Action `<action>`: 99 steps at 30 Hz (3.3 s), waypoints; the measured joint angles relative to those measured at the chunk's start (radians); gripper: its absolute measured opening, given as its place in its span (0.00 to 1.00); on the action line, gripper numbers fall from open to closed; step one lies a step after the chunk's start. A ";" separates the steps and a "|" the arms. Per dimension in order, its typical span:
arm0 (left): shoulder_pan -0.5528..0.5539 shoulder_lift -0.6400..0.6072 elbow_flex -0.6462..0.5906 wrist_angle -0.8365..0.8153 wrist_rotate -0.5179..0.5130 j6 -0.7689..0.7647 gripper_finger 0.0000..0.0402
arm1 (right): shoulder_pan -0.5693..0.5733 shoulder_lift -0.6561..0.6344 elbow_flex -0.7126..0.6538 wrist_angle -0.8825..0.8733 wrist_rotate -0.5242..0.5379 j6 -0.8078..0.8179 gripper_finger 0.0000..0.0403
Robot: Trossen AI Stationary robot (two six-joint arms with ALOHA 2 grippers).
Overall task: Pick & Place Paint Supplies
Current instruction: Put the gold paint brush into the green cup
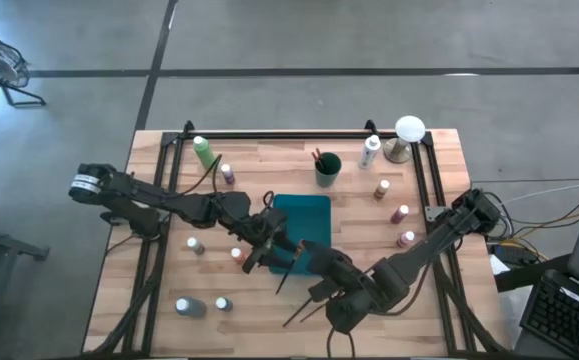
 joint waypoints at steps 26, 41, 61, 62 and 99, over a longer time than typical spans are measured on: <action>0.006 0.000 -0.002 -0.001 -0.012 -0.023 0.31 | -0.021 0.011 -0.006 0.117 -0.018 -0.135 0.02; 0.008 0.001 -0.002 -0.001 -0.017 -0.021 0.07 | -0.020 0.011 -0.006 0.118 0.005 -0.139 0.02; 0.006 0.001 -0.002 0.001 -0.144 0.229 0.07 | 0.007 -0.217 -0.045 -0.249 -0.291 1.280 0.25; 0.005 0.001 -0.002 0.005 -0.179 0.274 0.07 | -0.012 -0.233 -0.064 -0.247 -0.340 1.338 0.26; -0.099 0.000 0.032 0.067 -0.620 0.704 0.07 | -0.084 -0.703 -0.929 1.211 -0.445 1.052 0.21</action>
